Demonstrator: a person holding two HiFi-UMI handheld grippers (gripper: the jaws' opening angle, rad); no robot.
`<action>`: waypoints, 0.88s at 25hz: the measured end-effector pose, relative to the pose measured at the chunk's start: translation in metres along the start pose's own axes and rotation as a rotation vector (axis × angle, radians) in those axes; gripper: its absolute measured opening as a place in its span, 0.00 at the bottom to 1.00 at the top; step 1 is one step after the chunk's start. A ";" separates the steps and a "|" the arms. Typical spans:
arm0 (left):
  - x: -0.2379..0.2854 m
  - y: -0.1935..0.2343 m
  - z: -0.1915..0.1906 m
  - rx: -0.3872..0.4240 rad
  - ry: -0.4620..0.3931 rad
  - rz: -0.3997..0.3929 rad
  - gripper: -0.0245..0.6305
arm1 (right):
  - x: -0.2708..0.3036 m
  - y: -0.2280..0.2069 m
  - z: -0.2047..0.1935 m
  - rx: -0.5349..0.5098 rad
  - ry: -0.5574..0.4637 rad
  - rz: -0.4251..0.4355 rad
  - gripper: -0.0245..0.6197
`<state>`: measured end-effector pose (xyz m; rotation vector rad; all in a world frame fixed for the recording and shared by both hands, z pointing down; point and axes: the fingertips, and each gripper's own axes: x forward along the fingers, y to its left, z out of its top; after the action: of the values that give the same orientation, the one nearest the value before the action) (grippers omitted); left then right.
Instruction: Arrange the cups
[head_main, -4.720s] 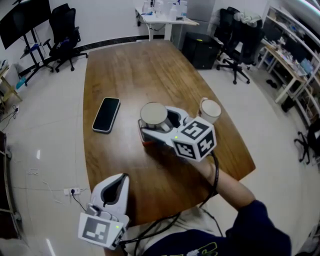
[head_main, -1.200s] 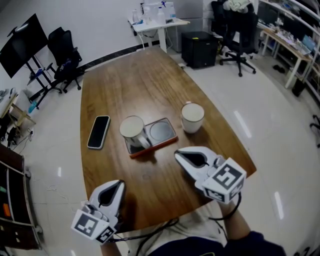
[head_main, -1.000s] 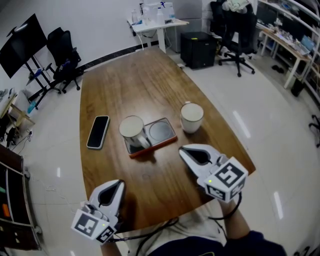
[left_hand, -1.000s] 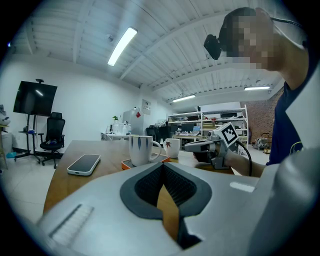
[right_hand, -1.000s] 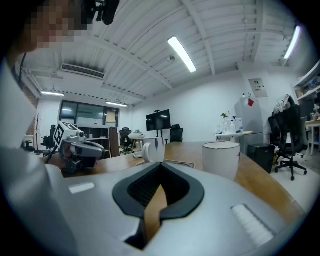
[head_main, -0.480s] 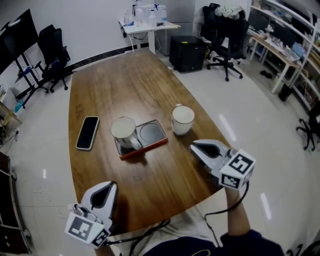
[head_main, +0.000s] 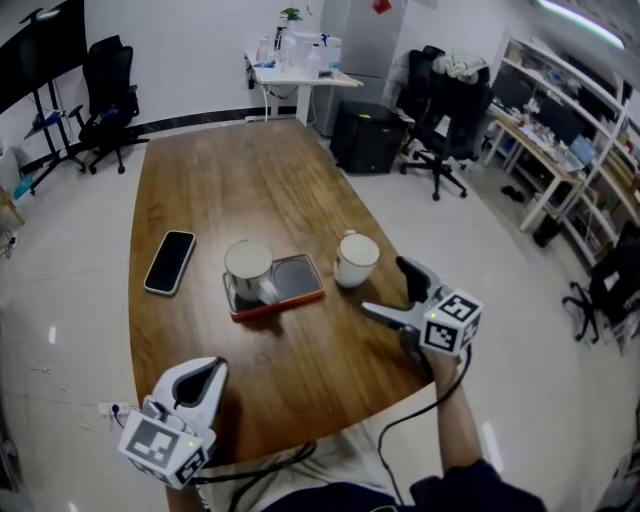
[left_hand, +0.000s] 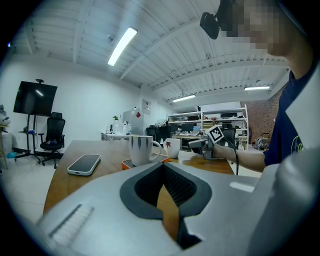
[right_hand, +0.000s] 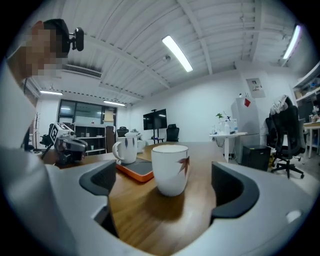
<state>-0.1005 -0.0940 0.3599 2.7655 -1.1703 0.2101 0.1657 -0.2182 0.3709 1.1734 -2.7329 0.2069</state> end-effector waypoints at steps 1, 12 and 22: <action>0.001 0.000 0.000 -0.001 -0.002 0.000 0.04 | 0.006 -0.004 0.003 -0.006 -0.007 0.001 0.94; 0.001 0.001 -0.001 -0.008 -0.005 0.009 0.04 | 0.069 -0.017 0.013 -0.021 0.019 0.077 0.94; 0.001 0.000 0.001 -0.005 -0.008 0.006 0.04 | 0.073 -0.023 0.018 -0.024 -0.003 0.027 0.65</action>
<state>-0.0998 -0.0945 0.3592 2.7615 -1.1794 0.1972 0.1312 -0.2885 0.3692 1.1329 -2.7473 0.1746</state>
